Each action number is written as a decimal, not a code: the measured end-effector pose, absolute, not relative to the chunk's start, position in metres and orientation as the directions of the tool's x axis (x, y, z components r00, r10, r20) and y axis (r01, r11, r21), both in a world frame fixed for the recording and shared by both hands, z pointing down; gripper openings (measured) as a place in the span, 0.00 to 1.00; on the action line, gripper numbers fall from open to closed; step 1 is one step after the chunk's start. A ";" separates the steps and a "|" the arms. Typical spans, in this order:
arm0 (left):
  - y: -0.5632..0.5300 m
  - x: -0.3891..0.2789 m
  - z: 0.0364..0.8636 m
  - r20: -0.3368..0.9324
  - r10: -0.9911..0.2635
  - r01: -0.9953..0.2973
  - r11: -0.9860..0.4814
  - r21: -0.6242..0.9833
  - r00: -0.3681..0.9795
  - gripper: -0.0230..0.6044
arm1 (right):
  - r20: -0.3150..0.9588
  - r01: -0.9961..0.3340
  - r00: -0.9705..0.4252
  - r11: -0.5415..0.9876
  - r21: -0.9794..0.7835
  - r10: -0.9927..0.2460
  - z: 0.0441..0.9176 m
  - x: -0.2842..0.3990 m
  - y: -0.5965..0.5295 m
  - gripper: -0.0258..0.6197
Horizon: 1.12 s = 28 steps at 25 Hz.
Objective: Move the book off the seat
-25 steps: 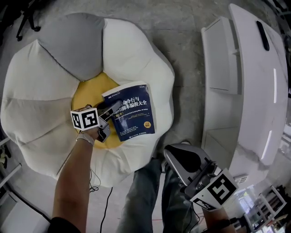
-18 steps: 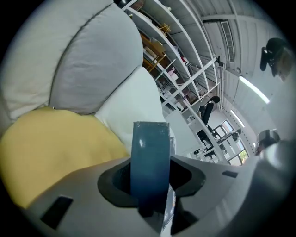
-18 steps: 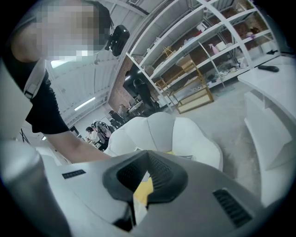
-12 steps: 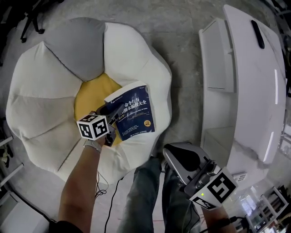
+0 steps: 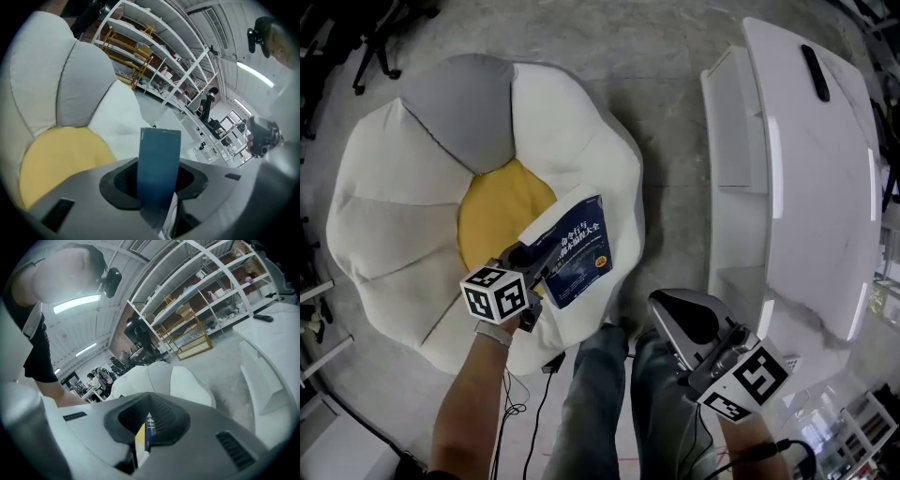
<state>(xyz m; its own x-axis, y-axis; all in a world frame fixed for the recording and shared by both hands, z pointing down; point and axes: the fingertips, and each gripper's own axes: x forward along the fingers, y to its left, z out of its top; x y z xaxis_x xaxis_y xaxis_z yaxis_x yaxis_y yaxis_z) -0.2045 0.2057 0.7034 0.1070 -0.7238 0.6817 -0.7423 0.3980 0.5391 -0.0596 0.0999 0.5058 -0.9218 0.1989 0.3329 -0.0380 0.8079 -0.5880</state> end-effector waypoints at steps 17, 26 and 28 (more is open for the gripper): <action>0.127 -0.180 0.533 0.579 -0.810 -0.811 0.280 0.514 0.088 0.31 | 0.287 -0.137 -0.957 0.797 -0.589 0.048 0.459 -0.027 0.028 0.05; 0.061 -0.161 0.451 0.522 -0.840 -0.862 0.150 0.485 0.147 0.31 | 0.258 -0.230 -0.962 0.783 -0.577 -0.093 0.427 0.003 -0.003 0.05; 0.042 -0.148 0.439 0.505 -0.844 -0.865 0.106 0.490 0.182 0.31 | 0.254 -0.265 -0.957 0.772 -0.577 -0.138 0.422 0.018 -0.013 0.05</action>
